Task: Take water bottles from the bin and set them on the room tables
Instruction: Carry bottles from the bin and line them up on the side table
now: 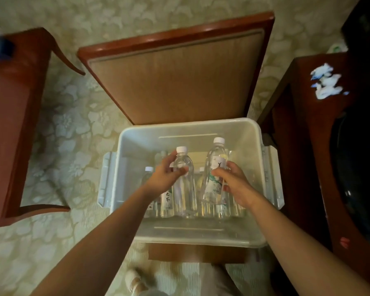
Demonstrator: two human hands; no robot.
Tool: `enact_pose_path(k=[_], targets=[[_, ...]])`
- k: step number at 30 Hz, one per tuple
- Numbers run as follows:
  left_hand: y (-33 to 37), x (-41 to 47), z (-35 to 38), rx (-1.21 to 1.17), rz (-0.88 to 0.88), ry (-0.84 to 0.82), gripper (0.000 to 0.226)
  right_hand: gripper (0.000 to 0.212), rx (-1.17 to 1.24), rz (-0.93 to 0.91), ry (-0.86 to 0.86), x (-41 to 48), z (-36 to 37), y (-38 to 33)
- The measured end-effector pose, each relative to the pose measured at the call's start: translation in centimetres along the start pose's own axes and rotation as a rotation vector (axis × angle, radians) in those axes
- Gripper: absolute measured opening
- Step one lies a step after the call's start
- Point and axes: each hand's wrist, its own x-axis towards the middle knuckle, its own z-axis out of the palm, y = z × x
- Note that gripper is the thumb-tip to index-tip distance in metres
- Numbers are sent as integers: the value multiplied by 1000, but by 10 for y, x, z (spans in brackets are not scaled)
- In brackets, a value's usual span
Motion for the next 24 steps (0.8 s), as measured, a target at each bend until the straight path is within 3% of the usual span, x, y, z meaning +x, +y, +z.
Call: enact_pose_path(k=[5, 9, 13, 16, 18, 22, 24], targets=[[31, -32, -24, -448, -48, -29, 36, 45, 97, -77, -87, -34, 19, -31], [48, -69, -40, -728, -208, -100, 36, 25, 110, -134, -143, -63, 45, -49], [45, -104, -53, -885, -153, -108, 34, 22, 88, -163, -193, -89, 77, -57], [36, -132, -63, -1013, -144, 11, 55, 19, 96, -153, -244, -104, 102, -60], [34, -153, -72, -1046, -80, 57, 51, 22, 105, -147, -277, -116, 122, -62], [24, -193, -100, -1083, -25, 108, 31, 61, 75, -102, -357, -142, 168, -65], [20, -219, -115, -1120, -30, 147, 26, 45, 47, -77, -423, -154, 192, -65]])
